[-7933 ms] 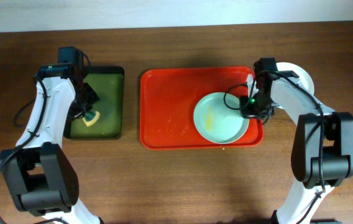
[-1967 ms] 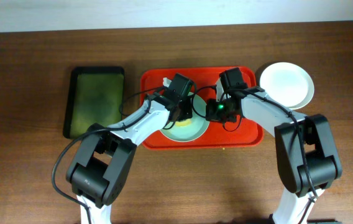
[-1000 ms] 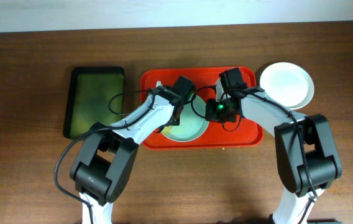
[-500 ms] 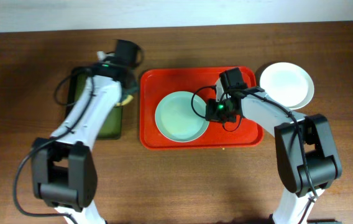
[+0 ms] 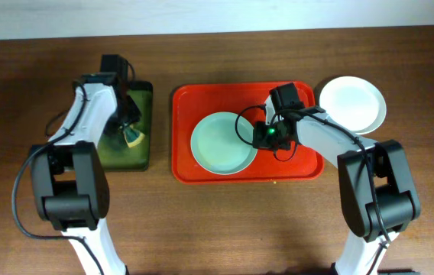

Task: Clean dirty plates on tray and stack at the side
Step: 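Return the sponge to the water tray with the left gripper, then lift the light green plate right and stack it on the plate pile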

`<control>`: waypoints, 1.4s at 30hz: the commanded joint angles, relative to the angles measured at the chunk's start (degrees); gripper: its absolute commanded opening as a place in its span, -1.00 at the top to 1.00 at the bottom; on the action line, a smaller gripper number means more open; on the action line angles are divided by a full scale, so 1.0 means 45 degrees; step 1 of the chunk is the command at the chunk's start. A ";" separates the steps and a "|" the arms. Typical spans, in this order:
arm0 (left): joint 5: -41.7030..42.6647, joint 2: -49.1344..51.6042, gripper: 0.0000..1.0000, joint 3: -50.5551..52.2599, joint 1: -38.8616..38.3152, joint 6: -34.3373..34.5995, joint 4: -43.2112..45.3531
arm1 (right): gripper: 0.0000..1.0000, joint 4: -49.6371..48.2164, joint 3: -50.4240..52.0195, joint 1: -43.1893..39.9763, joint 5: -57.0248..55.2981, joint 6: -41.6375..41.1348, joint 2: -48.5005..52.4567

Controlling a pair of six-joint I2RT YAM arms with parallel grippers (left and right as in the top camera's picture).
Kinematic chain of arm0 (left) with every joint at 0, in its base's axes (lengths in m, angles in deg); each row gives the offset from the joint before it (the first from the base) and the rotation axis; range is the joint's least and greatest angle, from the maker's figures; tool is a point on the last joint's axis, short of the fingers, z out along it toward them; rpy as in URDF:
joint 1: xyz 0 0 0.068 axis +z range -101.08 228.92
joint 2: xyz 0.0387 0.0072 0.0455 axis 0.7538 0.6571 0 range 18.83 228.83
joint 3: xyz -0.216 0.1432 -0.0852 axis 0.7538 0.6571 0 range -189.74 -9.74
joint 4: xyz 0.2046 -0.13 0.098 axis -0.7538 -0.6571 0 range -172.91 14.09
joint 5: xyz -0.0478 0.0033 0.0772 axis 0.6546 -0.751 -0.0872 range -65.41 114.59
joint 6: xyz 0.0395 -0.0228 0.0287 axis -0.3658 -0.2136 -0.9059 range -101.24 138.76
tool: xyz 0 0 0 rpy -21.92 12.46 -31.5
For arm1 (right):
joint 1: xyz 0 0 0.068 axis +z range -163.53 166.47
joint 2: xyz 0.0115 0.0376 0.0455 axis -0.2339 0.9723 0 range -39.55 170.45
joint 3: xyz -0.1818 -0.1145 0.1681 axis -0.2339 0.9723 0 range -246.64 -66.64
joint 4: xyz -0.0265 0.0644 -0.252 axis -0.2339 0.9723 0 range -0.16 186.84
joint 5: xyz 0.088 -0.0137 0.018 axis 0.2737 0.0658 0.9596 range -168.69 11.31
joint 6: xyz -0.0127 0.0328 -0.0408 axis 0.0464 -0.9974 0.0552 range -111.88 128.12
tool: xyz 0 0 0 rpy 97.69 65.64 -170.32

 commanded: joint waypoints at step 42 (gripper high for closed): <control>-0.0141 -0.2210 -0.99 -0.1851 0.0398 -0.0068 -0.1253 | 0.92 0.5051 -0.6756 -0.1894 -0.5814 0.5197 -0.2497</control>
